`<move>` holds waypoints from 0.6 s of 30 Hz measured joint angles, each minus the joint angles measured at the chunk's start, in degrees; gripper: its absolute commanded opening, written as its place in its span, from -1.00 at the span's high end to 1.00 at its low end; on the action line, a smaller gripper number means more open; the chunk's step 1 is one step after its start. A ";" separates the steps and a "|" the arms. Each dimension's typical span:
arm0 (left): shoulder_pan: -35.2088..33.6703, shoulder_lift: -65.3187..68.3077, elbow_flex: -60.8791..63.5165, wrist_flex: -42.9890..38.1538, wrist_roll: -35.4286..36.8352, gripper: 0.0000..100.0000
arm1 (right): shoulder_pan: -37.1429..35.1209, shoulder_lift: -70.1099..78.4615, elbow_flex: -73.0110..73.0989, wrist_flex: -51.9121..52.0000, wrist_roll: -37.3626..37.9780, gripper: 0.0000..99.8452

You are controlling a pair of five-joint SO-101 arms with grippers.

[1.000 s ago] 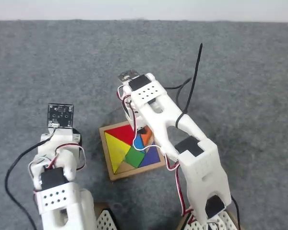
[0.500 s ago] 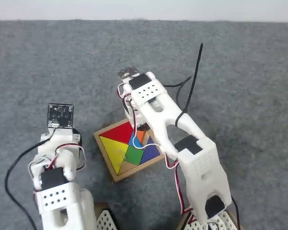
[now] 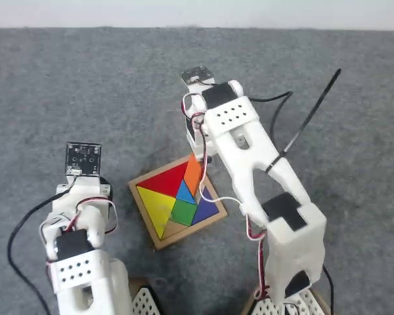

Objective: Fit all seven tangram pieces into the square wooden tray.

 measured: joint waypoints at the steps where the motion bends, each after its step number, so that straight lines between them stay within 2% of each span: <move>1: 0.09 0.00 0.00 0.00 0.00 0.77 | -0.09 -0.35 1.58 -0.88 0.00 0.76; 8: 0.62 0.00 0.00 0.00 0.00 0.77 | -4.57 4.04 5.98 -12.75 0.09 0.28; 12: 0.97 0.00 0.44 0.00 0.00 0.77 | -6.51 10.55 1.05 -11.69 0.09 0.28; 18: 0.88 0.00 0.44 0.00 0.00 0.77 | -9.67 18.64 -8.53 -4.84 0.09 0.28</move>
